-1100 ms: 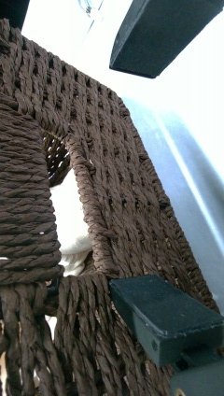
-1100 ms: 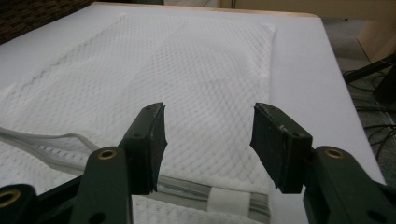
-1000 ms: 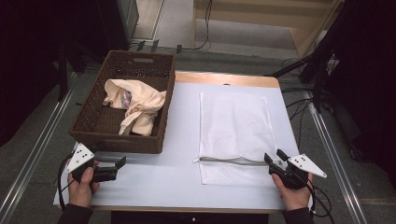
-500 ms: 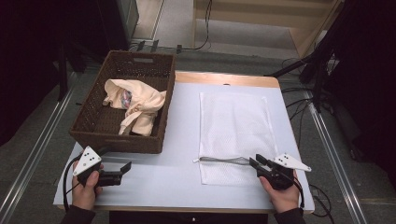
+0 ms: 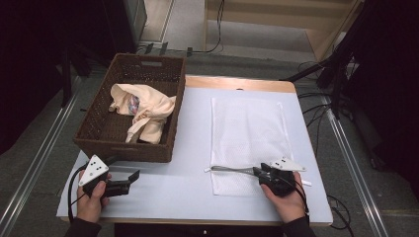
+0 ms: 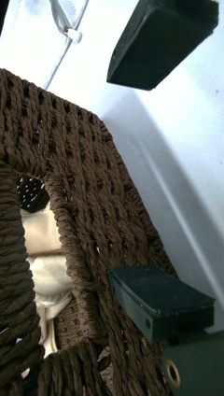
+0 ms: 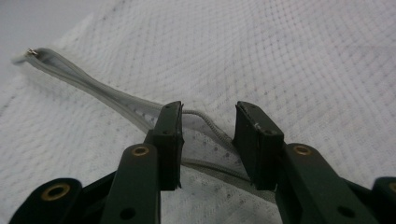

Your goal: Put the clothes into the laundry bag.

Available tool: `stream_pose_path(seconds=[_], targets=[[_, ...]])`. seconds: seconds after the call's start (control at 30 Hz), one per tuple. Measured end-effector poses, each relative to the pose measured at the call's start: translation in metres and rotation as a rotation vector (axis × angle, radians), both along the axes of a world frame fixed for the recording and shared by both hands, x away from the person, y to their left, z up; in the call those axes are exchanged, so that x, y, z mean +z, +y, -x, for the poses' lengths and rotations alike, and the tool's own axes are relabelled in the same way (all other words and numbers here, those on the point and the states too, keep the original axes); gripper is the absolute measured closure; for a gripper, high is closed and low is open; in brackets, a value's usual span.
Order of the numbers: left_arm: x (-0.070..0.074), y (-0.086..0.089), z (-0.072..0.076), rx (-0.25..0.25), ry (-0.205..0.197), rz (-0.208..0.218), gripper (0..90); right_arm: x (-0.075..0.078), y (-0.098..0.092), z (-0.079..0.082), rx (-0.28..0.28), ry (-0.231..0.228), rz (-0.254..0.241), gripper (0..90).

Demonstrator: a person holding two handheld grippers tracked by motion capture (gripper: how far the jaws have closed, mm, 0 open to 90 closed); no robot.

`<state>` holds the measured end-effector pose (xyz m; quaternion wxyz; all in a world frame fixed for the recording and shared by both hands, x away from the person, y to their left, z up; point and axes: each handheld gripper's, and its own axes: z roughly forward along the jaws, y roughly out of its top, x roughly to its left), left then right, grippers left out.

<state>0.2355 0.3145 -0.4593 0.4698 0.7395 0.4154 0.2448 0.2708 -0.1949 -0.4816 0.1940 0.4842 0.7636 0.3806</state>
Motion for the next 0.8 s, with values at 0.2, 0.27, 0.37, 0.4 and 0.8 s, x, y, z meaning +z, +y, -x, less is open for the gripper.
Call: stream_pose_path(seconds=[0.2, 0.27, 0.37, 0.4, 0.8], targets=[[0.000, 0.000, -0.001, -0.002, 0.005, 0.005, 7.6, -0.001, 0.006, -0.003, -0.036, 0.013, 0.072, 73.5], [0.000, 0.000, -0.001, -0.005, 0.007, -0.001, 7.6, 0.001, 0.008, -0.005, -0.036, 0.024, 0.074, 83.6], [0.000, -0.001, -0.001, -0.008, 0.006, -0.001, 7.7, 0.007, 0.008, -0.010, -0.033, 0.007, 0.052, 90.0], [0.000, -0.001, -0.001, -0.008, 0.005, -0.001, 7.7, 0.013, 0.006, -0.008, -0.049, -0.048, 0.030, 90.0], [0.000, 0.002, -0.001, -0.006, 0.003, 0.019, 7.7, 0.019, -0.011, 0.002, -0.052, -0.144, -0.084, 84.4]])
